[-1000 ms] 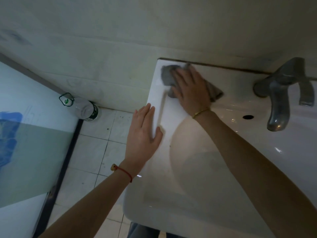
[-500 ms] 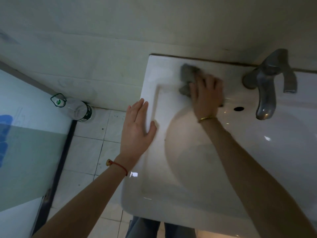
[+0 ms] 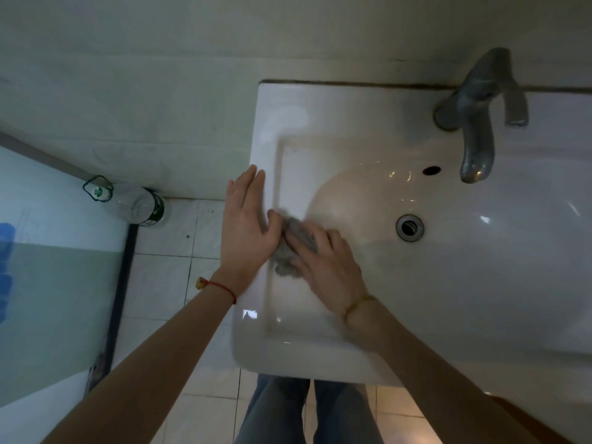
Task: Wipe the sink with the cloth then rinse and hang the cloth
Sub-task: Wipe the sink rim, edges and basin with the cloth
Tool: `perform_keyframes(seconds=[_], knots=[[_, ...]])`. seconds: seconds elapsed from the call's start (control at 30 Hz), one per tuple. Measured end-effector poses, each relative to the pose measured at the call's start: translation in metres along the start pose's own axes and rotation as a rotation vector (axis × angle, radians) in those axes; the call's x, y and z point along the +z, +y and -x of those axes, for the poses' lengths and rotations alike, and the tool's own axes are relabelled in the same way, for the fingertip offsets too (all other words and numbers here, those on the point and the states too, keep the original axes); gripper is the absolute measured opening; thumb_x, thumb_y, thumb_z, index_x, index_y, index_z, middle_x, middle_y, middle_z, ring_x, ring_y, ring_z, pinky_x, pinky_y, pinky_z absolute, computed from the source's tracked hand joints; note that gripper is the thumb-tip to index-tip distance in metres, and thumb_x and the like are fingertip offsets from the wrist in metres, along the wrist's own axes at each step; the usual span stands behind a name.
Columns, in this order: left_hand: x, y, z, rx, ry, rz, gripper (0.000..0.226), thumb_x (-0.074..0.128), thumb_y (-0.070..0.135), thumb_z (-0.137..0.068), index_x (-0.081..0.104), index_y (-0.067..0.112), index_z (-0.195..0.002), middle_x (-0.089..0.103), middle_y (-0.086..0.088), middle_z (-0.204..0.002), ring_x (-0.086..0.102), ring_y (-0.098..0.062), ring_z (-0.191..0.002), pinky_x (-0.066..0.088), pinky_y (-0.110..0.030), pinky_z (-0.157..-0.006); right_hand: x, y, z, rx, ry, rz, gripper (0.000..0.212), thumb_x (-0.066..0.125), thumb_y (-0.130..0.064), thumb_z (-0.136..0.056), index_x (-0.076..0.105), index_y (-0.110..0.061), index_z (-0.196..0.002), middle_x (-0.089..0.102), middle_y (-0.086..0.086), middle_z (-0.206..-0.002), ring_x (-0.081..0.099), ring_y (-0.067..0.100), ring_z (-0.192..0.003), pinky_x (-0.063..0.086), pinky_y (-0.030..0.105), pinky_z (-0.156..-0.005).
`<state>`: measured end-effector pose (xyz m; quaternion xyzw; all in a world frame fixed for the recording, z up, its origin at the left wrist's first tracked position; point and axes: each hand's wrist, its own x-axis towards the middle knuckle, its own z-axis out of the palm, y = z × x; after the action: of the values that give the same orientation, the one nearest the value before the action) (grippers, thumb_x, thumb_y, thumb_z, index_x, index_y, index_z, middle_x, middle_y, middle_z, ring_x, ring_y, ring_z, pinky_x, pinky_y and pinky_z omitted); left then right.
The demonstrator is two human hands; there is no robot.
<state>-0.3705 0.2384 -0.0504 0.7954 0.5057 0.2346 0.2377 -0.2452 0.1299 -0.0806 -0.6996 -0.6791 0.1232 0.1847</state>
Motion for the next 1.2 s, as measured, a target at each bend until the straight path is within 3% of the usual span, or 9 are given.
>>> perform_keyframes(seconds=[0.13,0.27,0.4,0.6,0.8,0.93,1.03,1.13,1.2], knots=[[0.001,0.0,0.001,-0.012,0.027,0.02,0.054,0.05,0.02,-0.098,0.038,0.004,-0.148,0.034,-0.009,-0.157,0.01,0.005,-0.139,0.017,-0.045,-0.125,0.008,0.01,-0.05,0.166,-0.001,0.021,0.052,0.035,-0.039,-0.094,0.046,-0.021,-0.142,0.041,0.009,-0.145,0.046,0.034,-0.1,0.049,0.042,-0.081],[0.0,-0.003,0.0,0.009,0.009,0.011,0.056,0.051,0.02,-0.096,0.039,0.002,-0.147,0.034,-0.011,-0.156,0.022,-0.013,-0.147,0.013,-0.041,-0.126,-0.009,-0.005,0.008,0.021,-0.068,-0.016,0.056,0.042,-0.045,-0.092,0.04,-0.025,-0.145,0.042,0.005,-0.138,0.047,0.027,-0.094,0.046,0.039,-0.079],[0.001,-0.003,0.0,-0.008,0.012,0.019,0.056,0.051,0.02,-0.096,0.038,0.002,-0.148,0.033,-0.011,-0.157,0.016,-0.005,-0.144,0.015,-0.043,-0.125,-0.011,-0.011,0.054,-0.053,-0.115,0.033,0.056,0.054,-0.041,-0.092,0.042,-0.022,-0.144,0.044,0.004,-0.138,0.049,0.022,-0.09,0.049,0.035,-0.074],[0.003,-0.004,-0.001,-0.014,0.016,0.007,0.057,0.051,0.021,-0.096,0.038,0.004,-0.148,0.033,-0.009,-0.157,0.01,0.005,-0.139,0.017,-0.045,-0.125,0.009,0.017,-0.06,0.261,0.015,0.109,0.065,0.021,-0.05,-0.097,0.031,-0.016,-0.15,0.034,0.013,-0.151,0.049,0.031,-0.09,0.046,0.035,-0.075],[0.002,-0.003,-0.002,0.02,0.013,-0.006,0.055,0.052,0.018,-0.095,0.04,0.0,-0.146,0.037,-0.013,-0.154,0.028,-0.021,-0.146,0.013,-0.038,-0.126,-0.003,-0.008,0.01,0.043,-0.117,-0.035,0.057,0.032,-0.05,-0.097,0.034,-0.023,-0.148,0.03,-0.001,-0.152,0.043,0.024,-0.094,0.048,0.042,-0.08],[0.003,-0.004,-0.001,0.027,0.02,-0.017,0.054,0.051,0.017,-0.095,0.04,-0.001,-0.145,0.038,-0.014,-0.154,0.027,-0.02,-0.147,0.014,-0.039,-0.126,0.009,0.008,-0.007,-0.018,-0.109,0.072,0.051,0.024,-0.046,-0.101,0.033,-0.027,-0.148,0.025,0.0,-0.157,0.047,0.026,-0.101,0.047,0.04,-0.08],[0.003,-0.003,-0.002,0.014,0.029,-0.009,0.055,0.052,0.018,-0.095,0.04,0.0,-0.145,0.037,-0.013,-0.154,0.024,-0.016,-0.146,0.014,-0.039,-0.126,0.019,0.03,-0.082,0.136,-0.084,0.186,0.061,0.002,-0.051,-0.1,0.023,-0.026,-0.151,0.022,0.002,-0.159,0.047,0.034,-0.119,0.04,0.039,-0.081],[0.003,-0.004,-0.002,0.023,0.036,-0.019,0.055,0.053,0.021,-0.096,0.041,0.0,-0.145,0.039,-0.013,-0.153,0.028,-0.019,-0.146,0.014,-0.039,-0.126,0.018,0.033,-0.11,0.312,-0.018,0.198,0.058,0.023,-0.048,-0.099,0.028,-0.023,-0.151,0.031,0.004,-0.154,0.049,0.032,-0.101,0.032,0.034,-0.073],[0.002,-0.004,-0.002,0.015,0.033,-0.006,0.055,0.052,0.02,-0.096,0.041,0.0,-0.145,0.038,-0.013,-0.154,0.023,-0.012,-0.145,0.014,-0.039,-0.126,0.014,0.026,-0.089,0.219,-0.065,0.236,0.063,0.013,-0.05,-0.096,0.023,-0.024,-0.152,0.026,0.003,-0.156,0.047,0.03,-0.107,0.028,0.033,-0.075]])
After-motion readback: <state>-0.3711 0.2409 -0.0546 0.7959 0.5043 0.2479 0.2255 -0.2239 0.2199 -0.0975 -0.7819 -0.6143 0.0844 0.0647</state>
